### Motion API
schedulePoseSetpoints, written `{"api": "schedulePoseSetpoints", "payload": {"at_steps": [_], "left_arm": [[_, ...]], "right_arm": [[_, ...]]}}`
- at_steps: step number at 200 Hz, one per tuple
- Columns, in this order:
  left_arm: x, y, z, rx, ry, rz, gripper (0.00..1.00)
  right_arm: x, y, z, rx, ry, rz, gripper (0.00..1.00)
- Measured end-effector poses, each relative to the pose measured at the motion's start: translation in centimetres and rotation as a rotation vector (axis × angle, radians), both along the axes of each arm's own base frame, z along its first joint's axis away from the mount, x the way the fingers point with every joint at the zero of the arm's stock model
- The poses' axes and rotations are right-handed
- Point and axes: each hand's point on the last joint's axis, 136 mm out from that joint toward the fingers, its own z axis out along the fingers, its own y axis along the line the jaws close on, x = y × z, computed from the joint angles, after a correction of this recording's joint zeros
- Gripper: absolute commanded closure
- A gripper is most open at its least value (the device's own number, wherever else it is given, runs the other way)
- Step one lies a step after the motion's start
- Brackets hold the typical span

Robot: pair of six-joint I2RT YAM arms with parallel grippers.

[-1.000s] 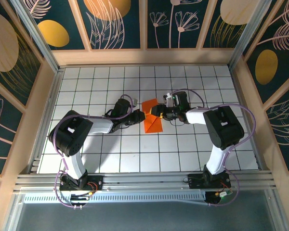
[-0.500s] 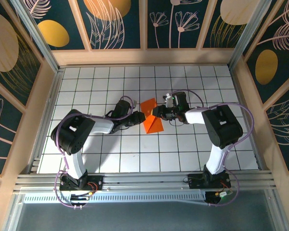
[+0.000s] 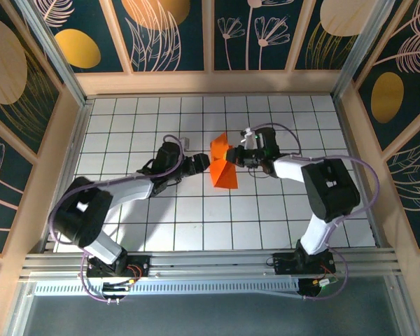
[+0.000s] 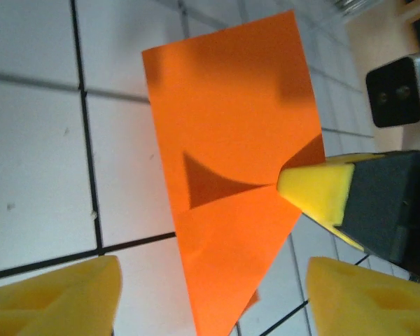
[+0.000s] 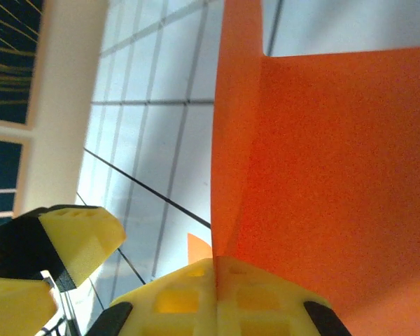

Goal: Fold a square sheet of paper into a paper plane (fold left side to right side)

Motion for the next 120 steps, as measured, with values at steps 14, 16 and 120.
{"api": "schedulePoseSetpoints", "payload": {"at_steps": [14, 16, 120], "left_arm": [[-0.3, 0.6, 2.3, -0.043, -0.045, 0.015, 0.11], [-0.3, 0.7, 2.6, -0.052, -0.049, 0.019, 0.1], [-3.7, -0.3, 14.2, -0.53, -0.216, -0.14, 0.03]], "right_arm": [[0.7, -1.0, 3.0, 0.029, -0.068, -0.027, 1.0], [0.7, -1.1, 3.4, 0.033, -0.077, -0.031, 1.0], [-1.7, -5.0, 18.8, 0.361, -0.298, -0.059, 1.0]]}}
